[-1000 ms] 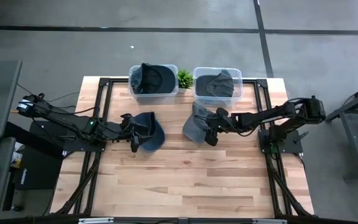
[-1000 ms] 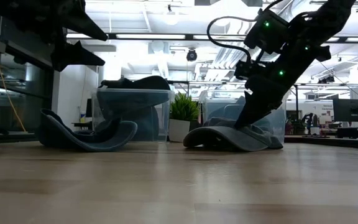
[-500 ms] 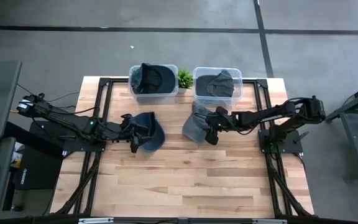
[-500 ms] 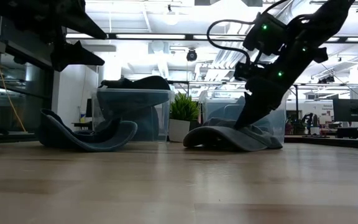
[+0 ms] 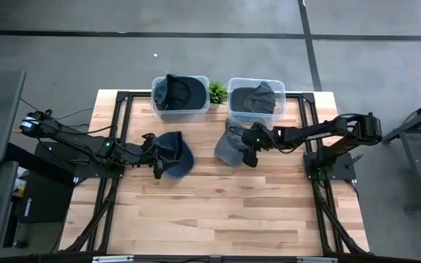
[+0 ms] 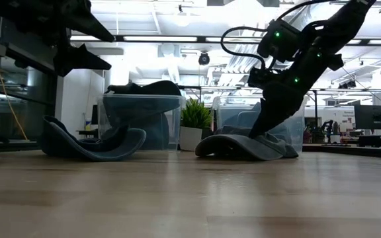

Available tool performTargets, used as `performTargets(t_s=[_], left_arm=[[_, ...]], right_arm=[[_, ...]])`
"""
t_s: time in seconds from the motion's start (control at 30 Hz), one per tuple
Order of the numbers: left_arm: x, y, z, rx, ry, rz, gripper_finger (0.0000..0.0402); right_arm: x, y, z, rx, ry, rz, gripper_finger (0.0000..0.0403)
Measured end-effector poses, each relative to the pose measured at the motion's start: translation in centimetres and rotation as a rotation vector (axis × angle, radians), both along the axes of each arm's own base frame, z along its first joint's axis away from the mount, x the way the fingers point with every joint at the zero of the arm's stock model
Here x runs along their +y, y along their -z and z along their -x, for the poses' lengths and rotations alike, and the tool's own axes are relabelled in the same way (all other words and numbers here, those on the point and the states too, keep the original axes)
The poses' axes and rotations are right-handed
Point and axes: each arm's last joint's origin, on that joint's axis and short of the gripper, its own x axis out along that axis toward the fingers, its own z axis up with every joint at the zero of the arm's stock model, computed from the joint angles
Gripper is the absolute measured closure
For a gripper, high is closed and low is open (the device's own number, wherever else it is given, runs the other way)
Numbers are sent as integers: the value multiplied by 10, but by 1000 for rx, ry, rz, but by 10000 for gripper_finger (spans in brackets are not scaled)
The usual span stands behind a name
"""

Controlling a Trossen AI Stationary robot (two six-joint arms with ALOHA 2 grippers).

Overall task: Pick & Place hat
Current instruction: Put the gray cap into the right transparent bin

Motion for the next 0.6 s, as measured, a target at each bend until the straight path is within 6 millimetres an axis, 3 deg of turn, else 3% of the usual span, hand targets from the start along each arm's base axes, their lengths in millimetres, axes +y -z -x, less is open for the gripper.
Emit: performTargets(t_s=[0.23,0.6], left_arm=[[0,0,0,-4,-19,11,104],[1,0,0,-3,-22,9,104]], right_arm=[[0,0,0,6,-35,15,194],[1,0,0,6,-47,11,322]])
